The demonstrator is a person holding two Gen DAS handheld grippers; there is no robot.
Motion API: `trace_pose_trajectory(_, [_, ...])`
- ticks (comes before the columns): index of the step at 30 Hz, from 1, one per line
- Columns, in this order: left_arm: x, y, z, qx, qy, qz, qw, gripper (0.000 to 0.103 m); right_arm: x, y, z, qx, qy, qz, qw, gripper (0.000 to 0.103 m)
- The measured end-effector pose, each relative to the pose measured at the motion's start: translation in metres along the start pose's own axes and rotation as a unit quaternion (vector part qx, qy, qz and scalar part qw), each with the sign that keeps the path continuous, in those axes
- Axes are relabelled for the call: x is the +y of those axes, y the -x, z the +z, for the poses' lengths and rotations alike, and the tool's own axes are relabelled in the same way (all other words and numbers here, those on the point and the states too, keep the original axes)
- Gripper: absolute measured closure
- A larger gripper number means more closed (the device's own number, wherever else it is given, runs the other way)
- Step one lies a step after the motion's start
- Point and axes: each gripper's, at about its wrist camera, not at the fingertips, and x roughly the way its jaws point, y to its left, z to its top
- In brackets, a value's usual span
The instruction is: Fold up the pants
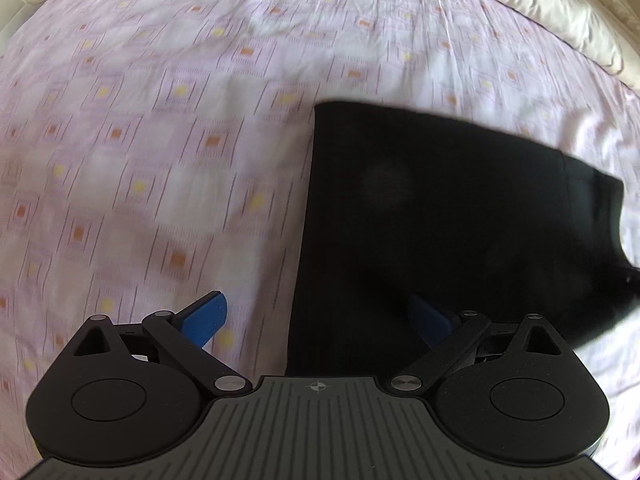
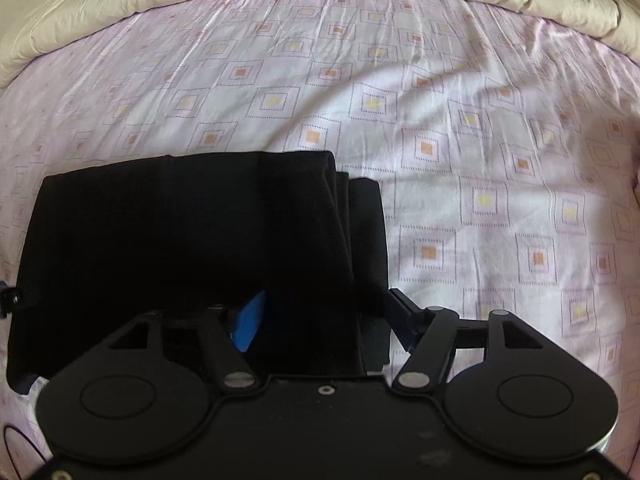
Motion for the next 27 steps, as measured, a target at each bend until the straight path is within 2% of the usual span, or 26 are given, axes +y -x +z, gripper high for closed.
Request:
trace_pose_trajectory(5, [0.011,0.006,-0.035,0.012,0.017,-0.016,0.9997,0.003,-0.011,0.006,-0.021,0.000,-0.035,0.015,0.999,0.032])
trace_pose_trajectory(8, [0.017,0.003,-0.041,0.011,0.038,-0.024,0.9989,0.004,-0.011,0.004,-0.028,0.002,-0.039,0.016,0.999,0.031])
trace_pose_trajectory(10, [0.018,0.007,-0.038,0.006,0.039,-0.025,0.9989,0.006,-0.011,0.007,-0.027,-0.001,-0.035,0.017,0.999,0.031])
trace_pose_trajectory(13, [0.009,0.026,-0.029,-0.043,0.000,-0.017,0.9989,0.009,-0.011,0.018,-0.019,-0.026,-0.022,0.022,0.999,0.031])
trace_pose_trajectory(15, [0.004,0.031,-0.020,-0.060,-0.022,-0.017,0.9978,0.009,-0.012,0.023,-0.013,-0.047,-0.013,0.026,0.998,0.030])
trace_pose_trajectory(21, [0.001,0.006,0.010,-0.043,-0.021,-0.021,0.9986,0.009,-0.026,-0.002,0.006,-0.028,-0.021,0.023,0.999,0.029])
trace_pose_trajectory(27, [-0.004,-0.019,0.019,-0.016,-0.021,-0.042,0.9987,0.001,-0.045,-0.025,0.012,0.006,-0.080,0.089,0.993,0.025])
